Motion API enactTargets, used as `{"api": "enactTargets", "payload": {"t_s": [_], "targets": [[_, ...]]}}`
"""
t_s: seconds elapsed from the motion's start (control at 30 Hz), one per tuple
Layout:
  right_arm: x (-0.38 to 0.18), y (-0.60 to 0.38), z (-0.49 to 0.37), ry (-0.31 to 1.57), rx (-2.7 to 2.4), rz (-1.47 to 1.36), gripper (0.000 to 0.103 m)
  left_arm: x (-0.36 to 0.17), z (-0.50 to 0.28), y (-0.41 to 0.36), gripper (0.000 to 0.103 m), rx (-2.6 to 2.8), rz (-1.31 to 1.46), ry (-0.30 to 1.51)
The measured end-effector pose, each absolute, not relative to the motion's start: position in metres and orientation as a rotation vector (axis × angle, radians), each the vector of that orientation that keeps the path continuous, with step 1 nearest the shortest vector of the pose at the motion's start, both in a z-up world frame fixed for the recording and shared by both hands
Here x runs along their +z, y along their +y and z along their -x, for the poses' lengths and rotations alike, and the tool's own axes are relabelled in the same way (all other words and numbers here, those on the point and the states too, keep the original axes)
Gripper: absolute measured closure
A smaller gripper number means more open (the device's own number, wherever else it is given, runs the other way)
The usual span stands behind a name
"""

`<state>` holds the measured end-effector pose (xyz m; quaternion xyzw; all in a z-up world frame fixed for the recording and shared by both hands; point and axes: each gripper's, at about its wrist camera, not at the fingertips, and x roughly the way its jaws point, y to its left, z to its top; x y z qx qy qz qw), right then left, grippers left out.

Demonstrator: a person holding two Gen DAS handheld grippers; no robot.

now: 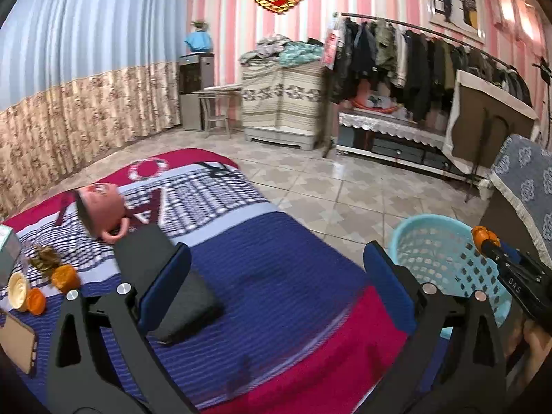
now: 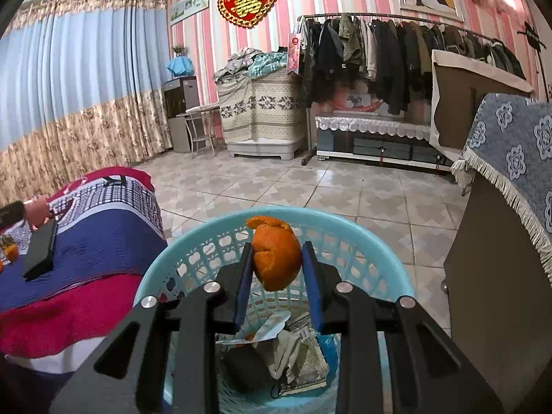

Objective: Collect trash
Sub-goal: 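Open right tool over the wastebasket to drop the orange peel, then move both tools back over the bed toward the orange lid and peel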

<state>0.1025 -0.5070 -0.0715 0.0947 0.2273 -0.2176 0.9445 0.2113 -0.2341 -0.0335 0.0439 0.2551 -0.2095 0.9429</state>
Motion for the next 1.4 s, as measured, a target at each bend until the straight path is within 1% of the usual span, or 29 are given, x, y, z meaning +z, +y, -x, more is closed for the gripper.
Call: {"api": "enactTargets", "payload": {"t_s": [0.07,0.13,0.2,0.23,0.27,0.33,0.57,0.9,1.0,1.1,1.4], "targets": [[-0.070,-0.508,-0.108,0.481,-0.444,-0.190,0.049,-0.031,-0.214,-0.222,0.006,-0.412,-0.079,0.520],[-0.064,-0.506,-0.110,0.476,-0.441,-0.178,0.040,-0.029,-0.215,-0.209,0.006,-0.395,-0.071,0.517],[-0.058,-0.502,-0.110,0.469,-0.451,-0.148,0.034,-0.027,-0.215,-0.197,0.006,-0.380,-0.059,0.513],[-0.056,-0.501,-0.109,0.466,-0.452,-0.142,0.029,-0.026,-0.215,-0.190,0.006,-0.369,-0.052,0.511],[-0.052,-0.498,-0.108,0.455,-0.452,-0.138,0.022,-0.025,-0.215,-0.184,0.006,-0.359,-0.046,0.509],[-0.046,-0.494,-0.104,0.431,-0.464,-0.133,0.013,-0.024,-0.215,-0.170,0.006,-0.339,-0.038,0.509],[-0.027,-0.473,-0.105,0.408,-0.461,-0.110,0.012,-0.019,-0.213,-0.124,0.006,-0.271,-0.021,0.497],[0.000,-0.412,-0.117,0.367,-0.358,-0.061,0.011,-0.009,-0.206,-0.048,0.006,-0.157,-0.011,0.482],[0.005,-0.393,-0.120,0.353,-0.325,-0.060,0.007,-0.009,-0.203,-0.022,0.006,-0.125,0.003,0.472],[0.007,-0.371,-0.127,0.349,-0.282,-0.054,0.006,-0.011,-0.200,0.006,0.006,-0.079,0.018,0.454],[-0.005,-0.305,-0.151,0.378,-0.145,-0.013,0.005,-0.020,-0.193,0.053,0.006,0.030,0.008,0.443]]}}
